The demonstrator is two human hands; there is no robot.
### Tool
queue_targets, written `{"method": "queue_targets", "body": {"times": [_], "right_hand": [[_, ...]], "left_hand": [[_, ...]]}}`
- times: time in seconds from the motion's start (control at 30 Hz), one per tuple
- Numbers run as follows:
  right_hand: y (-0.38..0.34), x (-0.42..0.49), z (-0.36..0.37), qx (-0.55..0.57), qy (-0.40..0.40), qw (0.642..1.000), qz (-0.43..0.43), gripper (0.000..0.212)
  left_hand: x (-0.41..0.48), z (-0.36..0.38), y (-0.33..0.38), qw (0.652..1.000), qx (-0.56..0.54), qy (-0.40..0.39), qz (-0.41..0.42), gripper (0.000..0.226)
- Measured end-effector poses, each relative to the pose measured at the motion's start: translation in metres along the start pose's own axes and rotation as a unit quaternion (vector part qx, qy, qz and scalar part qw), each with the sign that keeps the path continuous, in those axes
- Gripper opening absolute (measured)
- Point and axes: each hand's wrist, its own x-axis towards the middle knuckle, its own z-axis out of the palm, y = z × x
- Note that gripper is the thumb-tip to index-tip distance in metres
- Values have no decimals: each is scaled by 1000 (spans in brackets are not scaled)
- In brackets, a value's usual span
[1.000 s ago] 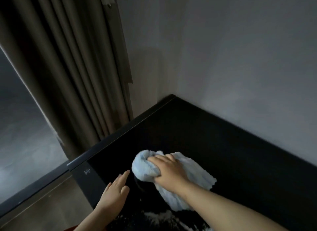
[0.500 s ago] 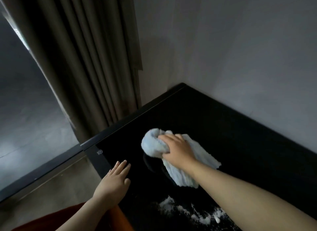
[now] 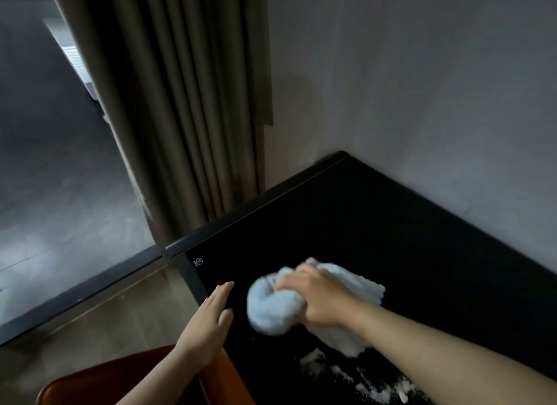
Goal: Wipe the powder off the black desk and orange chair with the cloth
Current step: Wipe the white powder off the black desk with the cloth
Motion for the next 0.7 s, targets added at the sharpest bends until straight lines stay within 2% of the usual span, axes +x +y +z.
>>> {"method": "queue_targets", "body": {"times": [0.07, 0.1, 0.17, 0.23, 0.33, 0.43, 0.5, 0.53, 0.6, 0.63, 0.7], "right_hand": [[-14, 34, -1, -12, 74, 997, 5, 50], [-23, 51, 4, -15, 80, 996, 20, 57], [-41, 74, 24, -35, 27, 997, 62, 68], [-50, 73, 45, -84, -7, 995, 54, 66], [-45, 36, 53, -147, -33, 988, -41, 58], [-29, 0, 32, -128, -133, 974, -133, 51], [-21, -2, 11, -112, -170, 970, -135, 49], [-17, 6, 2, -105, -138, 979, -108, 47], [-5, 33, -15, -76, 10, 997, -2, 47], [2, 49, -23, -82, 71, 992, 62, 50], [18, 76, -25, -128, 121, 964, 199, 54]], "left_hand": [[-3, -1, 0, 995, -68, 66, -6, 51], [-4, -2, 0, 989, -98, 109, -25, 49], [-3, -3, -1, 975, -131, 165, -65, 46], [-3, -4, -1, 968, -155, 179, -82, 44], [-3, -5, -5, 981, -99, 132, -107, 54], [-2, -5, -10, 997, 1, 51, -64, 54], [2, -9, -13, 997, 40, 41, -51, 51], [5, -12, -14, 996, 61, 47, -50, 50], [9, -17, -16, 991, 103, 66, -55, 48], [12, -20, -18, 988, 116, 77, -62, 47], [17, -26, -22, 985, 124, 90, -80, 47]]}}
